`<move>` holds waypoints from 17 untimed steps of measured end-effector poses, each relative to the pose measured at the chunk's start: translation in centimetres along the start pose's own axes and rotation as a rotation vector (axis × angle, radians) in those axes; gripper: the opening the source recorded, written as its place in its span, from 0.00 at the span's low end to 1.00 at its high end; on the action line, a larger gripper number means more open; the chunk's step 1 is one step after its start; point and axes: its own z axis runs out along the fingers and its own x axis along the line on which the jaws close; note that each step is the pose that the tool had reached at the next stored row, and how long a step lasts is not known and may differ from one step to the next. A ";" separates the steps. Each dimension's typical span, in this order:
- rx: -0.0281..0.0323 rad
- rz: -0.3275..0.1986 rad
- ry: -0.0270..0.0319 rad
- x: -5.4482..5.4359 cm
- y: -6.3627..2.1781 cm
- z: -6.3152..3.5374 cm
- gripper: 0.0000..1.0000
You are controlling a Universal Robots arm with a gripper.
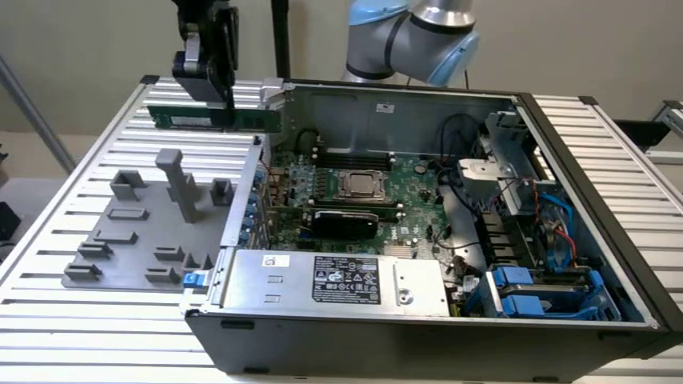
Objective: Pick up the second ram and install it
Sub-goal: 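Pick up the second ram and move it above second insertion slot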
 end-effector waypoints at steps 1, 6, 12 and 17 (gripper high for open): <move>0.0000 0.000 0.0000 -0.1 -0.46 -0.02 0.00; -0.0001 0.000 0.0001 -0.5 -2.75 -0.08 0.00; -0.0001 0.000 0.0000 -1.3 -5.45 0.05 0.00; -0.0001 0.000 0.0001 -2.4 -7.30 0.66 0.00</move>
